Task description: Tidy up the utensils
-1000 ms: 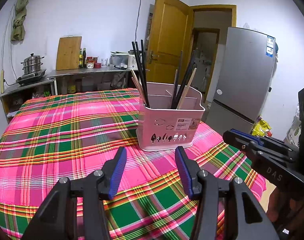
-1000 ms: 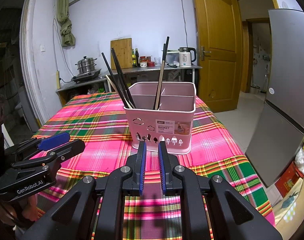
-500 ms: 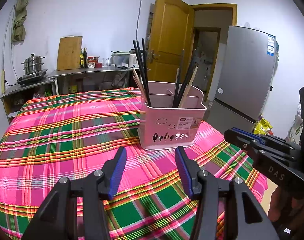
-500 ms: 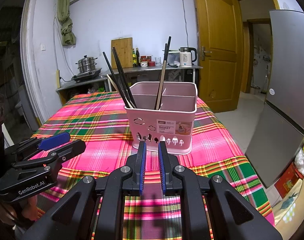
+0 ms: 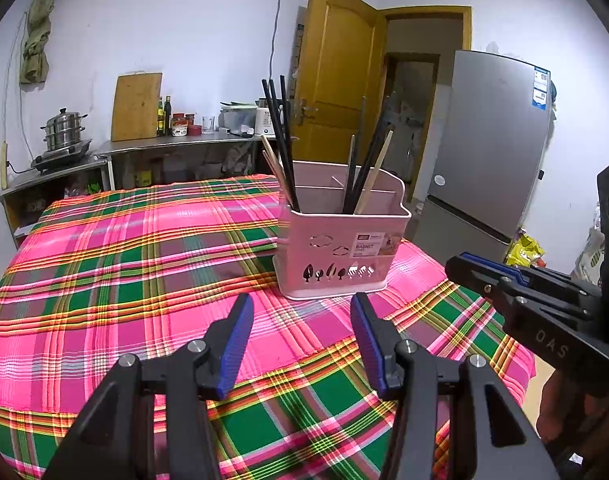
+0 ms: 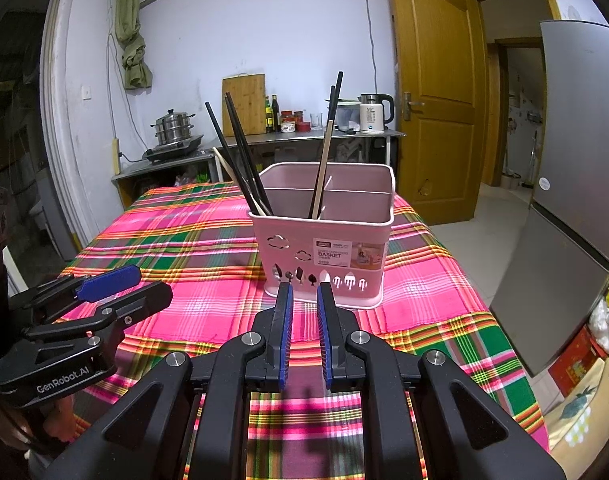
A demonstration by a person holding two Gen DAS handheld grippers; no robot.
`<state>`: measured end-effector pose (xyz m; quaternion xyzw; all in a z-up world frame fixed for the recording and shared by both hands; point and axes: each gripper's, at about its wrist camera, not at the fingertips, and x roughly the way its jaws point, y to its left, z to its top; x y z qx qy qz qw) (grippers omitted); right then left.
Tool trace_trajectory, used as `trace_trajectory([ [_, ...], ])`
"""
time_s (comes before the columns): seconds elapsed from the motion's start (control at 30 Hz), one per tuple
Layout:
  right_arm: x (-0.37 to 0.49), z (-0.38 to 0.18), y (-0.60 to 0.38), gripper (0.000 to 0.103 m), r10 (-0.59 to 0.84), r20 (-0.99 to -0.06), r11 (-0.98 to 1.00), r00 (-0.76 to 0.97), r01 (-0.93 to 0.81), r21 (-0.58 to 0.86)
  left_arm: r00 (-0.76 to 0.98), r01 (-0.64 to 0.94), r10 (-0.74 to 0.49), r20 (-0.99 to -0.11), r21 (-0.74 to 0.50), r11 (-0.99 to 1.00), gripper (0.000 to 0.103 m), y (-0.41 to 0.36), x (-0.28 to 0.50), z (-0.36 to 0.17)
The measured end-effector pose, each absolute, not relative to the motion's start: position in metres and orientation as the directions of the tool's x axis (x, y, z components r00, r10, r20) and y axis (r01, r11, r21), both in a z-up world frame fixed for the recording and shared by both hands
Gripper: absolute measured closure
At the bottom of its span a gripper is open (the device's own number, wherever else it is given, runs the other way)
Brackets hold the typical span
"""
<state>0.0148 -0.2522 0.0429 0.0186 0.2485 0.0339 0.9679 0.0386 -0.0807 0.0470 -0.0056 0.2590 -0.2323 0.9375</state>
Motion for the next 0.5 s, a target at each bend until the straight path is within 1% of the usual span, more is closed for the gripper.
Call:
trace_trajectory([
  [0.5, 0.0174, 0.0425, -0.2522, 0.091, 0.075, -0.482, 0.997, 0.873, -0.057, 0.052, 0.748, 0.441, -0.448, -0.490, -0.137, 0.887, 0.051, -0.0774, 0.0395, 0.0437],
])
